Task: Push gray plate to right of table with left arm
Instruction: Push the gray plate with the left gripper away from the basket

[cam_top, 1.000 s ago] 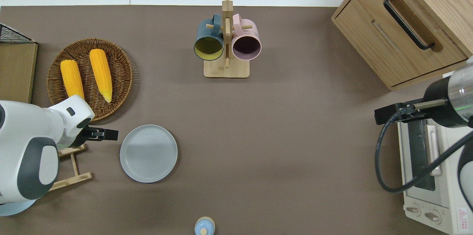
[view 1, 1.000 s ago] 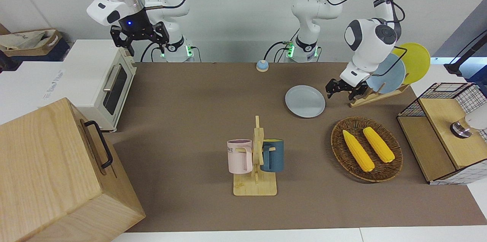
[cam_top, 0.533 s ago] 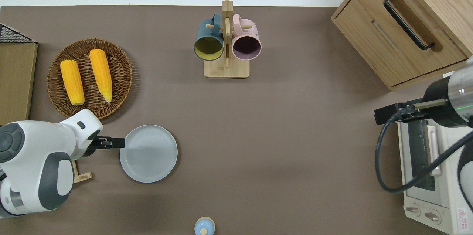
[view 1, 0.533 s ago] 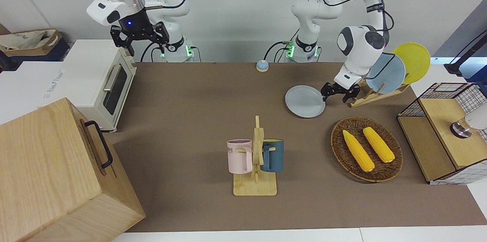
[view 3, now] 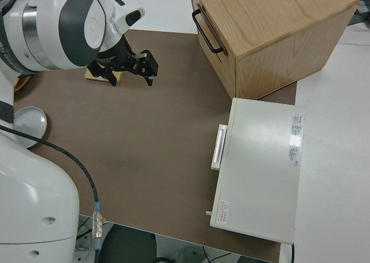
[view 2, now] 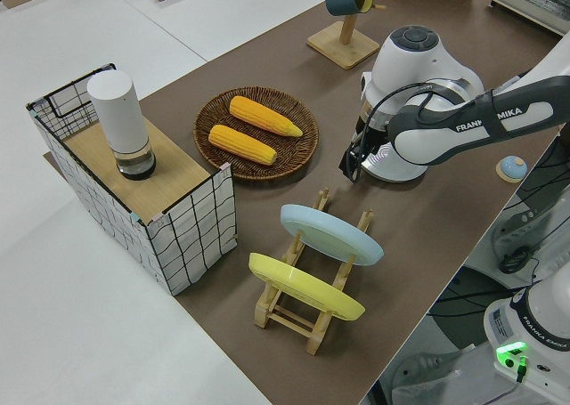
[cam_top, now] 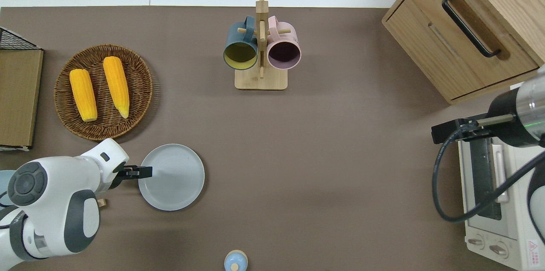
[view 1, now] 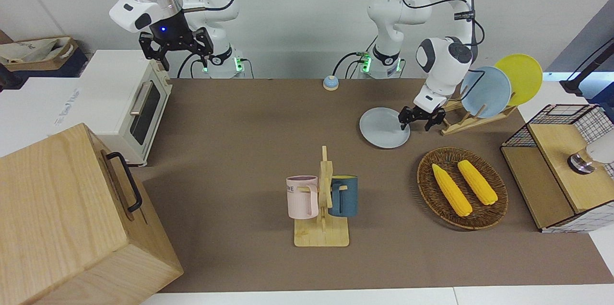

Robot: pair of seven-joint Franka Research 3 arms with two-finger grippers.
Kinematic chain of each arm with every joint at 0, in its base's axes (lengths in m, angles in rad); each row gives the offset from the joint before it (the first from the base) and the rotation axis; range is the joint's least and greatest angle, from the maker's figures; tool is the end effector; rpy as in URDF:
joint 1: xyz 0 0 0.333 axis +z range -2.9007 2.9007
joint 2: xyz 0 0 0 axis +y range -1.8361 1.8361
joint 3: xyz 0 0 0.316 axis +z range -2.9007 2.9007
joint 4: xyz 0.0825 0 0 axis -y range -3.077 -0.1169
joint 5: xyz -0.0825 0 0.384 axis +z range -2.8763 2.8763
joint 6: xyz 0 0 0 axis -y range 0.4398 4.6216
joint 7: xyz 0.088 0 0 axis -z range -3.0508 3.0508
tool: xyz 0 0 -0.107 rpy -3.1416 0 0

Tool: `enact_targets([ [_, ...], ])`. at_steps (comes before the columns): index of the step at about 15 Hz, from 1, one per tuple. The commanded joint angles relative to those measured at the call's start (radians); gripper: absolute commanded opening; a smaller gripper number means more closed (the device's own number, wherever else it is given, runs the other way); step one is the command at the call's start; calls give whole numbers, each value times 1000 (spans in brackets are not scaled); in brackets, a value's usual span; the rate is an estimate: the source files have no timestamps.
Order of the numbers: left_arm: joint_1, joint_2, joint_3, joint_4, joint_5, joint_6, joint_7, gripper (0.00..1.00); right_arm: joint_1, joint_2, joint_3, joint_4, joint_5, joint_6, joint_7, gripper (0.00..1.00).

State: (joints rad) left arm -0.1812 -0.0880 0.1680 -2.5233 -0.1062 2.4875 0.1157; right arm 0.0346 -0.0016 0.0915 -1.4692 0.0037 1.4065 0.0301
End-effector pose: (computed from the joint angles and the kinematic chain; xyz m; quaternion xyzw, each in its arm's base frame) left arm 0.4598 -0.0061 0.3136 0.9986 -0.0232 0.0272 0.0394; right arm 0.5324 0.0680 0.6586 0.9984 0.0482 -0.0306 0.0006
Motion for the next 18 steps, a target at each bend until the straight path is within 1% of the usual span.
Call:
enact_targets([
  [1,-32,-38,18,-52,-17,47,-33,918,-12,-6,5,0,9,-11,-3,983],
  [2,-32,-38,18,-57,-18,51,-33,885,-12,-6,5,1,10,-12,-3,983],
  [5,-37,-38,16,-61,-18,51,-41,734,-12,-6,5,1,10,-12,-1,983],
  [9,-38,-33,4,-81,-17,83,-68,711,-12,-6,5,1,10,-12,-3,983],
  [11,-38,-33,2,-81,-17,85,-71,638,-12,-6,5,0,10,-12,-1,983],
  [12,-38,-33,2,-81,-17,85,-71,567,-12,-6,5,1,10,-12,-1,983],
  [14,-38,-35,2,-81,-17,85,-76,487,-12,-6,5,1,10,-12,-3,983],
  [15,-38,-33,2,-81,-17,85,-76,423,-12,-6,5,1,10,-12,-3,983],
  [18,-38,-33,2,-81,-17,85,-77,161,-12,-6,5,1,10,-12,-3,983],
])
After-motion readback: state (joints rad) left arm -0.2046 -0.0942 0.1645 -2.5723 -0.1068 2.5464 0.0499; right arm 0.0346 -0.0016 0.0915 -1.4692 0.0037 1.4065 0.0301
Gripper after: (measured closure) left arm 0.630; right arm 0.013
